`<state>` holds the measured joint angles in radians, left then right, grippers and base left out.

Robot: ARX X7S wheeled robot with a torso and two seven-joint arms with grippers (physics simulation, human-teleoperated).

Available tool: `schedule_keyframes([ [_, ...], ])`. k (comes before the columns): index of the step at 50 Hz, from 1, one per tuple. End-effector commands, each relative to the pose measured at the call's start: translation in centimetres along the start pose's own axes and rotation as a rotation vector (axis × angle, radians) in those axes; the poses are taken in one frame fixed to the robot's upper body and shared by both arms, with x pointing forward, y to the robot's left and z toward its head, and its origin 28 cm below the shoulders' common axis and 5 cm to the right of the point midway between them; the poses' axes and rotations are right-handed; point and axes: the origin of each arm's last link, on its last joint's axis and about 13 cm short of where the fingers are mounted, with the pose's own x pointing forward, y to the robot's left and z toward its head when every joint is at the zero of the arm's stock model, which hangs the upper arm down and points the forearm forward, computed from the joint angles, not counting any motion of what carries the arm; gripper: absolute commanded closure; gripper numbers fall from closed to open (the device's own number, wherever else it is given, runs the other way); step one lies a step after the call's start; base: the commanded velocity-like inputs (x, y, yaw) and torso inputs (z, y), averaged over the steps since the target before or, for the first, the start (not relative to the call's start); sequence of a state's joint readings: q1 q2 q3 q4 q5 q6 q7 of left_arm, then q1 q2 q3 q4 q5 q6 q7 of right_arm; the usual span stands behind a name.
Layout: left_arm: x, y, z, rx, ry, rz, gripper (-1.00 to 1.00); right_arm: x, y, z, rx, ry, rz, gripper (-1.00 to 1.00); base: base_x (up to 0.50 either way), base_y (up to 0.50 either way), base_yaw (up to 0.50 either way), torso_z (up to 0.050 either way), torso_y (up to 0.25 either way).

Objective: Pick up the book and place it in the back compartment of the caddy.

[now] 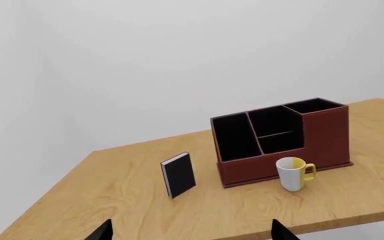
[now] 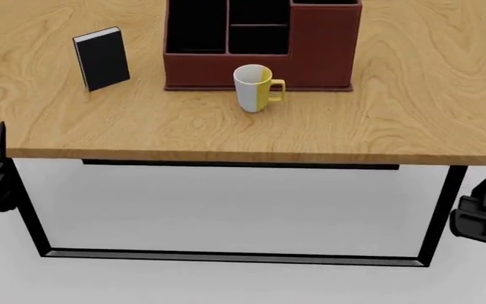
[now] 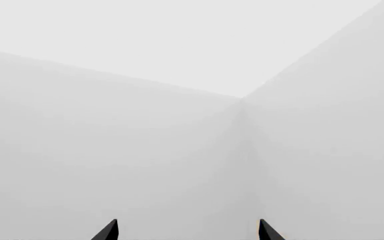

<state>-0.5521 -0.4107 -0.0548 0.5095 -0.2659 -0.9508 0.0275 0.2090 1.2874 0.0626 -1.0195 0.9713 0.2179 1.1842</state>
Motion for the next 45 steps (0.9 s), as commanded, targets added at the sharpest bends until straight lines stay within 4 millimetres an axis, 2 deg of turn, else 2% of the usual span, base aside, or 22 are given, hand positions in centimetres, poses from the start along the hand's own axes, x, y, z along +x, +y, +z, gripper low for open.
schedule_keyframes([
  [1,0.29,0.06,-0.04,-0.022,-0.009,-0.018,-1.00,0.13,0.10,0.07,-0.004,-0.011,0.005,-1.00,0.00,0.00,0.00,0.000,0.000],
  [24,0.04,0.29,-0.06,-0.020,-0.011,-0.010,-1.00,0.02,0.27,0.01,-0.024,-0.014,0.014,-1.00,0.26,0.00,0.00,0.000,0.000],
  [45,0.33,0.35,0.01,-0.012,-0.013,-0.013,-1.00,0.15,0.21,-0.02,-0.036,-0.018,0.019,-1.00,0.37,0.00,0.00,0.000,0.001],
])
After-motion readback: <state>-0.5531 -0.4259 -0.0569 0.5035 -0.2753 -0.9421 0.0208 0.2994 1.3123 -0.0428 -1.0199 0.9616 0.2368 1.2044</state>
